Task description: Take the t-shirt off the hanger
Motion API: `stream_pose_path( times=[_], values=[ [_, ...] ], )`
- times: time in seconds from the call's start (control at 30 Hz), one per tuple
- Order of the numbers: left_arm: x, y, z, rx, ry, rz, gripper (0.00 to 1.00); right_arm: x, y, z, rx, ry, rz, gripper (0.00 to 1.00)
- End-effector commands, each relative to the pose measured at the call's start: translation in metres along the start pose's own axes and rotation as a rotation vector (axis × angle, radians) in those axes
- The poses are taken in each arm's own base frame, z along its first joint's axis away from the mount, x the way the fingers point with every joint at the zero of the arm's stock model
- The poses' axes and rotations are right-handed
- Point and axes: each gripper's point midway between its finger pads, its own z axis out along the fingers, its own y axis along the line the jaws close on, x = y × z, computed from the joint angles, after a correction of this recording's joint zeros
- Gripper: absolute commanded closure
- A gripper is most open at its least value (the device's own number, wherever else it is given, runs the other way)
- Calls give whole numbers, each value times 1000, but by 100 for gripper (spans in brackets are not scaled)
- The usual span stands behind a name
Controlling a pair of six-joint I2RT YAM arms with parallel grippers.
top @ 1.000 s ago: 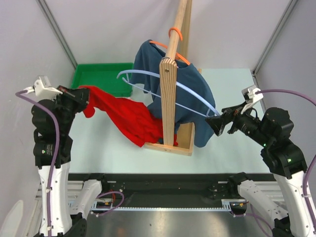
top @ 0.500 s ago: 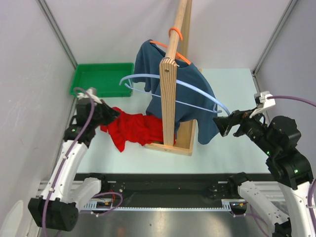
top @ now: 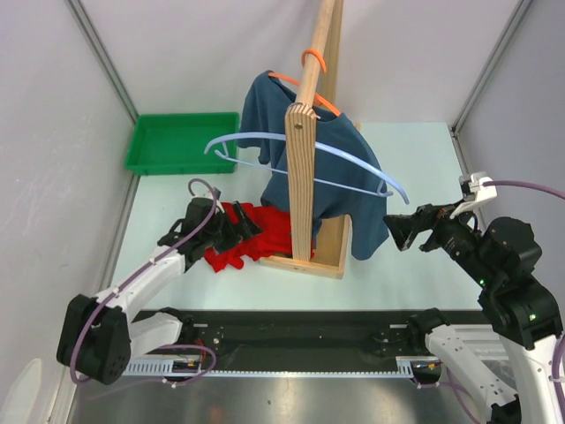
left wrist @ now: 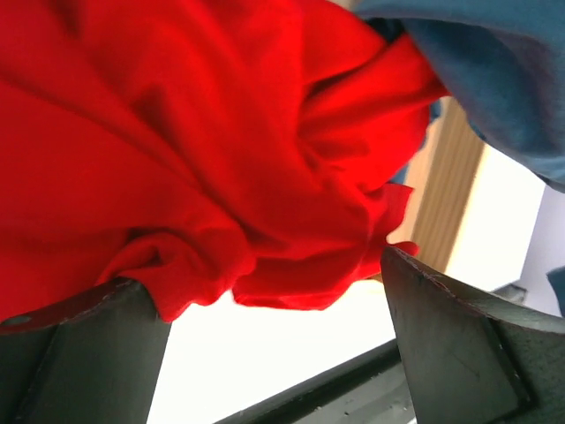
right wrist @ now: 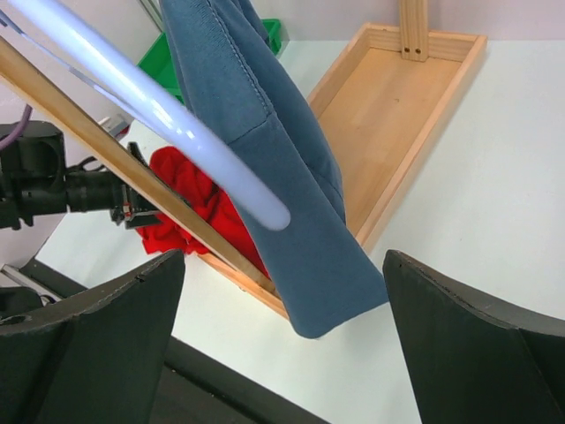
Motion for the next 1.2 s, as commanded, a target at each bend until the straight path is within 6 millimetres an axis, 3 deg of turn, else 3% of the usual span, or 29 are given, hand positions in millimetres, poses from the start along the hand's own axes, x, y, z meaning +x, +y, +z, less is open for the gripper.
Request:
stream_pose_path(
  times=[0.0,0.13,0.33,0.37,0.43,0.53,0.57,0.63,0.77,0.8,0.83,0.93,1.03,1.07,1.13,1.17],
  values=[
    [-3,-27,12,109,-7,-8,3,-2,-1,-2,8,-21,13,1],
    [1,-17,23,77,-6,-32,6,2,-1,0,1,-15,18,0],
    [12,-8,32,55,39,-66,25,4,-3,-4,10,-26,14,0],
    [15,-7,32,61,44,-69,36,3,-4,-4,14,-27,12,0],
    [22,-6,32,74,60,-97,46,3,-4,-6,16,-33,12,0],
    [23,-11,32,127,58,-115,77,2,-5,-7,24,-38,8,0],
    [22,-11,29,127,55,-116,95,2,-6,-8,28,-40,10,0],
    [14,-9,25,105,15,-105,99,4,-6,-9,26,-36,13,1],
    [-18,7,-12,-35,-164,-85,100,9,-4,-10,17,-19,31,0],
    [-38,6,-33,-49,-284,-84,100,10,-4,-11,20,-15,39,1],
    [-41,14,-43,-91,-315,-90,100,11,-4,-11,19,-12,45,1],
    [-76,1,-87,-88,-483,-81,100,9,-1,-12,13,-16,72,1],
    [-100,1,-114,-145,-571,-65,100,8,4,-11,-12,-17,89,0],
    [-116,-9,-129,-140,-621,-52,100,8,5,-11,-16,-16,92,1],
    [-131,-10,-137,-172,-650,-46,100,6,5,-10,-17,-14,84,1],
    [-148,-15,-151,-175,-703,-50,100,5,5,-9,-13,-15,82,0]
  ],
)
